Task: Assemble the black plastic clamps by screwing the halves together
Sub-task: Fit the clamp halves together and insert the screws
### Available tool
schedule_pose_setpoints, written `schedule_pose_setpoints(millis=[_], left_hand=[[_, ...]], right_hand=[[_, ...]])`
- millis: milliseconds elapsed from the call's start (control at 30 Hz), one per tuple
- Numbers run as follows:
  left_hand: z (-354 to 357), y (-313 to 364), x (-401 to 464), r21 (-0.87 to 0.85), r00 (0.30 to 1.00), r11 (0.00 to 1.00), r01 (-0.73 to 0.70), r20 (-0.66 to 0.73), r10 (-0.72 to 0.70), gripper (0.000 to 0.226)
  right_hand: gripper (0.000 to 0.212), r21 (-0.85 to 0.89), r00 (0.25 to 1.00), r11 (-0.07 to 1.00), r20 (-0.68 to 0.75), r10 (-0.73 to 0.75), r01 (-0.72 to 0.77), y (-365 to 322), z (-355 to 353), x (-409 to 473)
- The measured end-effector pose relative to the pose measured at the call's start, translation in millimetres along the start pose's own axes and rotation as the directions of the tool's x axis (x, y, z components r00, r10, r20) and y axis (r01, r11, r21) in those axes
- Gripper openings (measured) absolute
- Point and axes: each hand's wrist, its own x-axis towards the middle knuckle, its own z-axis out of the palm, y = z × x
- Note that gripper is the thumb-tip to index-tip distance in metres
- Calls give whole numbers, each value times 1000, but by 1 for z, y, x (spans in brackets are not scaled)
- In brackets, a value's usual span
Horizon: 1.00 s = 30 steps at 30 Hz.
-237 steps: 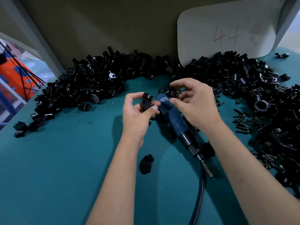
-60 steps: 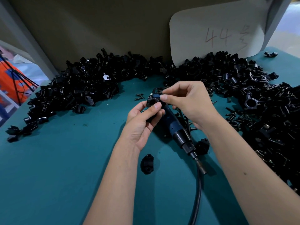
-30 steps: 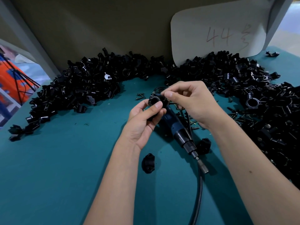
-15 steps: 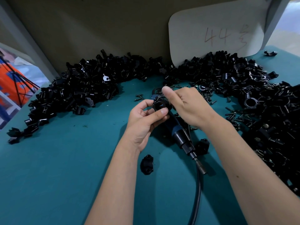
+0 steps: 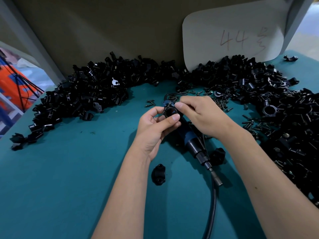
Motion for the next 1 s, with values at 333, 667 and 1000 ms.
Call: schedule_pose_setpoints(millis=[333,667,1000], left_hand=[[-1,2,0,7,1000,1000,-10,-18,10,38],[-6,-7,5,340,993,935,-103,-26,119,34],[-4,-6,6,534,959,805,-259,39,282,34]], right_hand=[[56,50,999,998,-15,44,-43,-2,0,-1],[17,-21,999,1000,50,-3,4,-3,4,3],[68,-92,990,993,-124,60,-72,-22,12,7]])
